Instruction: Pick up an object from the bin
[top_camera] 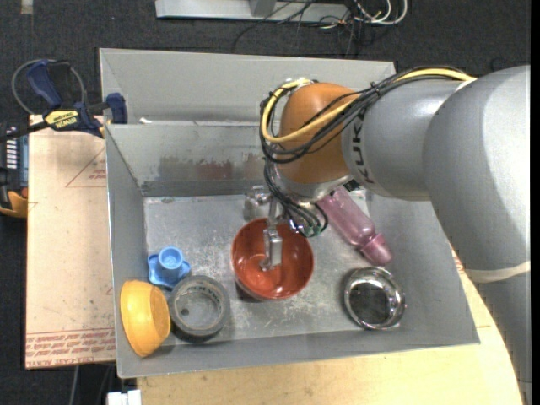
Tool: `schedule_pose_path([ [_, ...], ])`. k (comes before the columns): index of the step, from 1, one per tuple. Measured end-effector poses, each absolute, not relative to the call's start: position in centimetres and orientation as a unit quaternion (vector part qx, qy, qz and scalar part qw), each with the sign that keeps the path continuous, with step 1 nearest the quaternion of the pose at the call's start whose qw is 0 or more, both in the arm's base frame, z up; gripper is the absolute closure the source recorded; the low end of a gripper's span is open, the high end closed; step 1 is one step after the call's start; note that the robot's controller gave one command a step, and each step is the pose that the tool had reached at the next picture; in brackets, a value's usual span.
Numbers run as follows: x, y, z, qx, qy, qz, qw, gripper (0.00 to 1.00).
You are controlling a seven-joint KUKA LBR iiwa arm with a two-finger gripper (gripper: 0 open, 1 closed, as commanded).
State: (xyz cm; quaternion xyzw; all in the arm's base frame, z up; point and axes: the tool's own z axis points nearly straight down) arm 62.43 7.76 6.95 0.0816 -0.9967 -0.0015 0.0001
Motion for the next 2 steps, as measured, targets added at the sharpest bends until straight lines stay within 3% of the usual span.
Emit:
schedule_pose_path([
  [1, 60.9, 9.3, 7.1, 0.201, -0.98, -0.001, -0.003, 0.0],
  [2, 62.3, 8.0, 7.1, 0.105, -0.994, -0.002, -0.003, 0.0],
])
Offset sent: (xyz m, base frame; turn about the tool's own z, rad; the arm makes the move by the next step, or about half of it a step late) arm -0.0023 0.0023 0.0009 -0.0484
